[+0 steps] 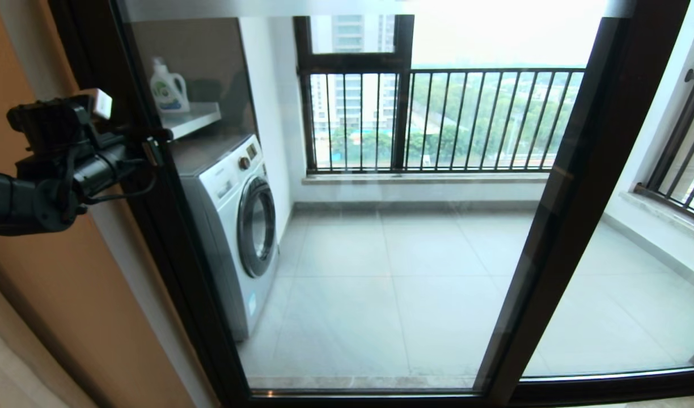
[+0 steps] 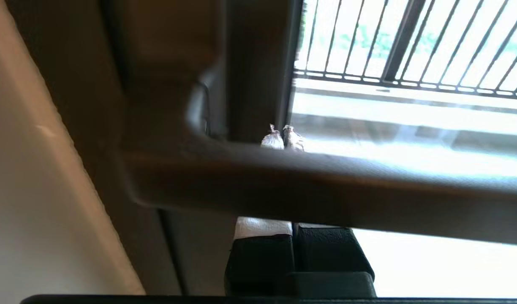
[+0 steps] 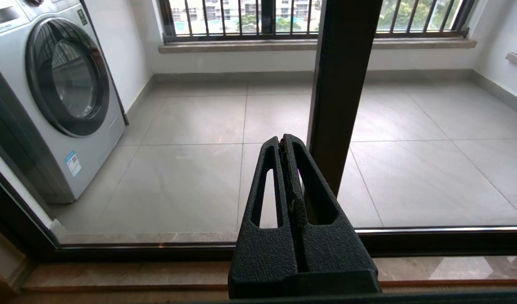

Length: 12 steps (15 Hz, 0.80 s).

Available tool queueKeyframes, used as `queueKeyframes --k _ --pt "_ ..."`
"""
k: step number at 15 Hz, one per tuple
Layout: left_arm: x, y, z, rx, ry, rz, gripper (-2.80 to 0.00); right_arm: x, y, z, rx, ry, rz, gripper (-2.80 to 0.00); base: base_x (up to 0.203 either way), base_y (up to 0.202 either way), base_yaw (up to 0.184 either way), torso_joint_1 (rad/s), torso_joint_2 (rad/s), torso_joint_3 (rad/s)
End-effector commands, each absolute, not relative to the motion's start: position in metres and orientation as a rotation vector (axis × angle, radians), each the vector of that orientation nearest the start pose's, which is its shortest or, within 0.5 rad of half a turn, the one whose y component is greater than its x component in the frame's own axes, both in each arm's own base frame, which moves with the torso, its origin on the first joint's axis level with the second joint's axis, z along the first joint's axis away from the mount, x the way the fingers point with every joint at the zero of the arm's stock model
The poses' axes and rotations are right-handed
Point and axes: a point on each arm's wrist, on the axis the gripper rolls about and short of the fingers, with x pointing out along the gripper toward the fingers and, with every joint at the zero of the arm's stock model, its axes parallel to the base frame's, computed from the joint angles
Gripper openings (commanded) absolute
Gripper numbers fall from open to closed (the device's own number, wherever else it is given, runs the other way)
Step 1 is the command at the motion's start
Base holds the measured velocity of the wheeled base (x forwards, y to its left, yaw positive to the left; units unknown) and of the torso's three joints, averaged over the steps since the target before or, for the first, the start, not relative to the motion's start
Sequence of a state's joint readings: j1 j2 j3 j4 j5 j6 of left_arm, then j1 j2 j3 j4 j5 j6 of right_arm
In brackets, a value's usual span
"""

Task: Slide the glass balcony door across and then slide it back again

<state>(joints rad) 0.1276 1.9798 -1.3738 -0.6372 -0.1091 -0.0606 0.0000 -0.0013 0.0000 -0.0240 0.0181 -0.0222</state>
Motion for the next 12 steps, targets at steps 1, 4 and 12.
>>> queueKeyframes --k 1,4,12 --pt "0.4 0.043 0.259 -0.054 -0.061 0.0 -2.8 -0.022 0.0 0.075 -0.023 -0.016 0.018 -2.8 0.0 0.0 0.0 0.0 0.0 0.0" --pt "0.392 0.036 0.262 -0.057 -0.054 -0.013 -2.8 -0.022 0.0 0.075 -0.023 -0.015 0.018 -2.8 0.0 0.0 0.0 0.0 0.0 0.0" --pt "0.341 0.035 0.217 -0.086 0.111 -0.005 -2.8 -0.022 0.0 0.075 -0.023 -0.016 0.018 -2.8 0.0 0.0 0.0 0.0 0.0 0.0"
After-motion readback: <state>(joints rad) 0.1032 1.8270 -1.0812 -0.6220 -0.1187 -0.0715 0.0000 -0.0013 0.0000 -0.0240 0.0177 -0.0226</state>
